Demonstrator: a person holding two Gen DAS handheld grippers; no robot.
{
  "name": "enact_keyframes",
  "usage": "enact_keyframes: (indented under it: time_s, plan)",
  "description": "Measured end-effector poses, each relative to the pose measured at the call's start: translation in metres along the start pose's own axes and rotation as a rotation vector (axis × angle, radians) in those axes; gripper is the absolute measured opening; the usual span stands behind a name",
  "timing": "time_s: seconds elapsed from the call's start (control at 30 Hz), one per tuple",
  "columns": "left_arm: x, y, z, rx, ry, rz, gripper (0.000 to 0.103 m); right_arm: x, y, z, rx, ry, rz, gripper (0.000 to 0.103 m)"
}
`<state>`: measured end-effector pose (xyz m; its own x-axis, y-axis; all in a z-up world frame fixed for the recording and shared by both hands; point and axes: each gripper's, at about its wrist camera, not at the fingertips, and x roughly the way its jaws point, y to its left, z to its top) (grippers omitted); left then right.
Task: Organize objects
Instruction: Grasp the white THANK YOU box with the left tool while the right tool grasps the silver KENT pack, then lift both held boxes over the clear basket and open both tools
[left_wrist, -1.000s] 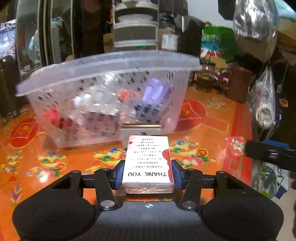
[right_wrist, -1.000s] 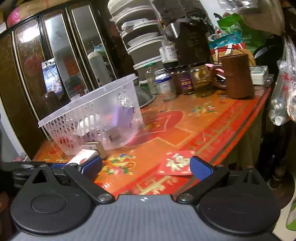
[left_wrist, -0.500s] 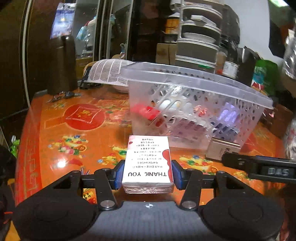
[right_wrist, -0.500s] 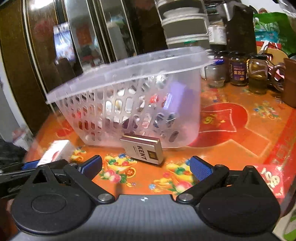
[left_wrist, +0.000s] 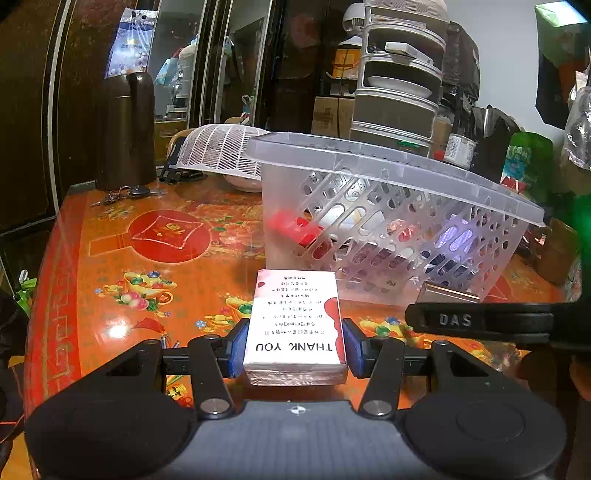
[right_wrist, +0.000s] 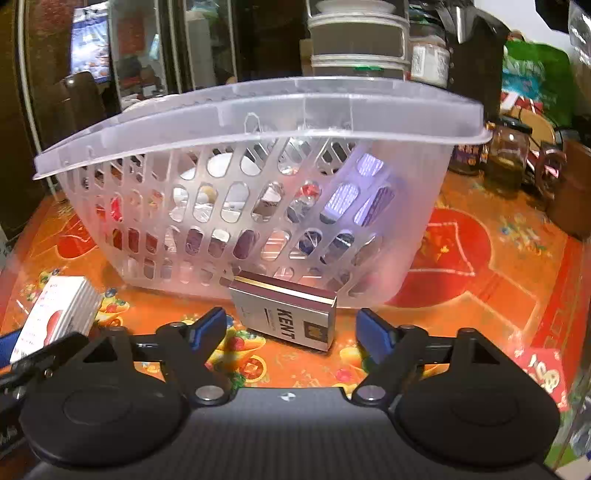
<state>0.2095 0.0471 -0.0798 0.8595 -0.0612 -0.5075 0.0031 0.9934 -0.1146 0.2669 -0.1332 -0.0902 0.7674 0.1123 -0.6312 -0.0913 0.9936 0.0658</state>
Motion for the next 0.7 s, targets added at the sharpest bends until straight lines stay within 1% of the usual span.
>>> enact_keyframes:
  time_s: [0.03, 0.07, 0.13, 0.17, 0.2, 0.33, 0.53, 0.7]
  plan:
    - [0.000, 0.000, 0.000, 0.002, 0.000, -0.001, 0.055, 0.000, 0.001, 0.001, 0.006, -0.003, -0.007, 0.076]
    - [0.000, -0.001, 0.000, 0.005, 0.001, 0.000, 0.055, 0.000, 0.000, 0.001, 0.018, -0.004, -0.009, 0.072]
    - [0.000, -0.001, -0.001, 0.007, 0.002, 0.000, 0.055, 0.001, 0.002, 0.001, 0.022, -0.009, -0.023, 0.069]
    - [0.000, -0.001, -0.001, 0.005, 0.001, 0.001, 0.055, 0.000, 0.002, 0.000, 0.022, -0.013, -0.031, 0.063]
    - [0.000, -0.001, -0.001, 0.002, 0.001, 0.001, 0.055, -0.002, 0.001, 0.000, 0.020, -0.016, -0.037, 0.061]
    - [0.000, 0.001, -0.001, -0.008, 0.002, -0.001, 0.055, -0.009, -0.005, -0.002, 0.036, -0.026, -0.013, 0.060]
    - [0.001, 0.001, -0.002, -0.003, 0.007, -0.010, 0.055, -0.032, -0.023, -0.014, 0.017, -0.079, 0.006, 0.060]
    - [-0.001, -0.001, -0.002, 0.006, 0.000, -0.013, 0.055, -0.042, -0.039, -0.024, -0.003, -0.093, 0.030, 0.060]
